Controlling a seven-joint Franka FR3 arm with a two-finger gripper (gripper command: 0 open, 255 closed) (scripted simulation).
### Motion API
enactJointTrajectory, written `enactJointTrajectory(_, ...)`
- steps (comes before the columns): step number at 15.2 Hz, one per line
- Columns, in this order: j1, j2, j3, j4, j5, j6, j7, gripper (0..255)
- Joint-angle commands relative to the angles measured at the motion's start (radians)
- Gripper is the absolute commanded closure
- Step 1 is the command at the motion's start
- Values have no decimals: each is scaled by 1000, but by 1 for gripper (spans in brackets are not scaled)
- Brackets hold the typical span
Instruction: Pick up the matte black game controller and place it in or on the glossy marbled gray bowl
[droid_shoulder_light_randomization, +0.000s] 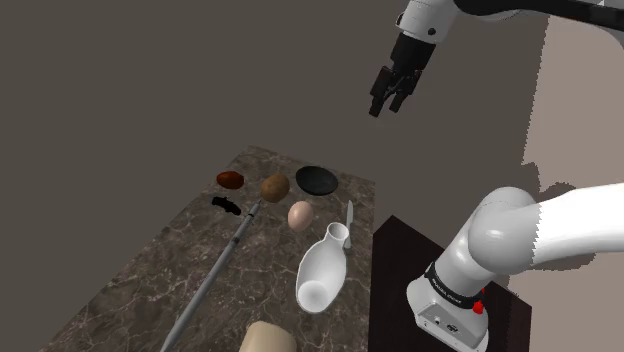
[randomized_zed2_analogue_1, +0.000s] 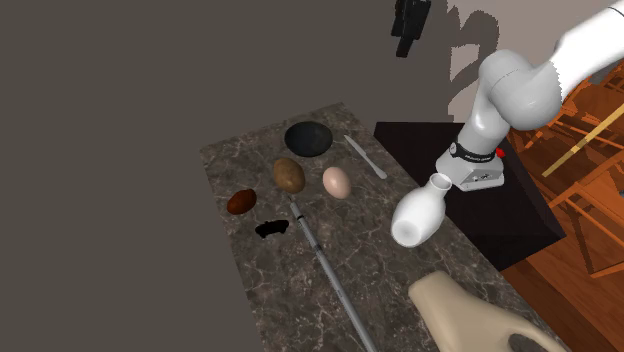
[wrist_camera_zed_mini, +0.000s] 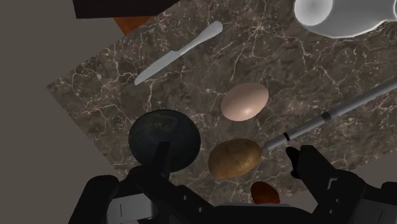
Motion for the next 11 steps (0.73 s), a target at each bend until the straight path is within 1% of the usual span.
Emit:
enactJointTrajectory(1,0,0,0,0,0,0,0,0)
enactJointTrajectory(6,14,104,66,-40,21,152,58,0)
enactJointTrajectory(11,23,238,132,-46,25,298,119,0)
